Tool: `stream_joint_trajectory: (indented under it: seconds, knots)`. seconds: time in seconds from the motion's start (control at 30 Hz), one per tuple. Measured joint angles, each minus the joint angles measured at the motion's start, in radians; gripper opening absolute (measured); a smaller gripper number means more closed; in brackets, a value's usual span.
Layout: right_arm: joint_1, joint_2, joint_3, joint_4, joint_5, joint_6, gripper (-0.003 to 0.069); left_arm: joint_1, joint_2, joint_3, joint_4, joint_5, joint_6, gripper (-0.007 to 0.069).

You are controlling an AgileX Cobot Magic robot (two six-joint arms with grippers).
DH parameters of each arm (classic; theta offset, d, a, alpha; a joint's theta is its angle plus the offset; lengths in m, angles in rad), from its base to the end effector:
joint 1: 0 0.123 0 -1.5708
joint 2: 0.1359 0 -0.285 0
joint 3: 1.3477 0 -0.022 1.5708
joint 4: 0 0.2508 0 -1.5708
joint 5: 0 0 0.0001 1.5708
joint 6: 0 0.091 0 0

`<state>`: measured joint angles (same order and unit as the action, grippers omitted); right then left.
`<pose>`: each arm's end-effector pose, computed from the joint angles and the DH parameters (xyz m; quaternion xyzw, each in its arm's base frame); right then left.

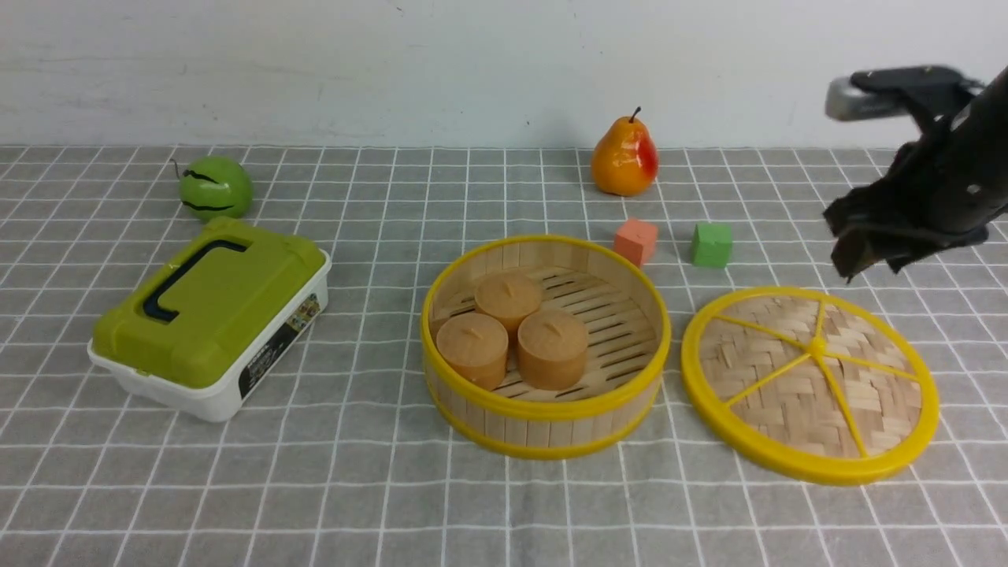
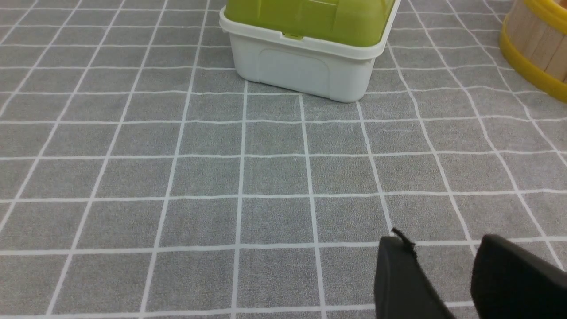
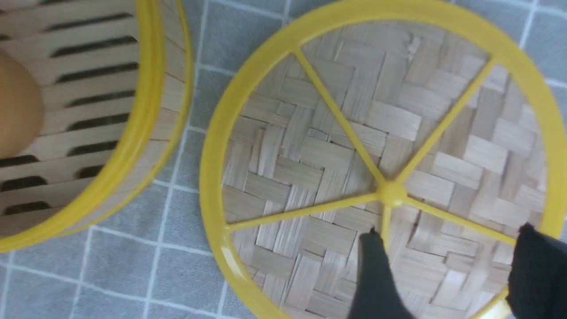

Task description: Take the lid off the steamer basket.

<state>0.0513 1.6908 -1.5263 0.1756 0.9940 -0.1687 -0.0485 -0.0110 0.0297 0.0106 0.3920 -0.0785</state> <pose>0.3663 0.0322 0.3225 -0.0780 0.9625 0.0684 0.2507 0.0521 -0.0022 0.1686 -0.0094 0.8117 -0.0326 0.5831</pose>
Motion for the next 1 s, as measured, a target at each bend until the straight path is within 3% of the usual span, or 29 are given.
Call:
stream_joint_trajectory:
  seconds: [0.07,0.1,0.2,0.27,0.67,1.0]
  knots:
    - [0.0,-0.149,0.066,0.001,-0.003,0.0,0.0183,0.0,0.0,0.0,0.0,0.0,0.0,0.0239]
    - [0.0,-0.149,0.073,0.001,-0.003,0.0,0.0183,0.0,0.0,0.0,0.0,0.0,0.0,0.0239]
    - [0.0,-0.341,0.199,0.013,-0.02,0.0,0.0013,0.0,0.0,0.0,0.0,0.0,0.0,0.0239]
    - [0.0,-0.458,0.279,0.024,-0.042,0.0,-0.0014,0.0,0.0,0.0,0.0,0.0,0.0,0.0239]
    - [0.0,-1.05,0.7,0.08,-0.18,0.0,-0.0022,0.0,0.0,0.0,0.0,0.0,0.0,0.0239]
    - [0.0,-1.104,0.752,0.082,-0.154,0.003,-0.0018,0.0,0.0,0.0,0.0,0.0,0.0,0.0239]
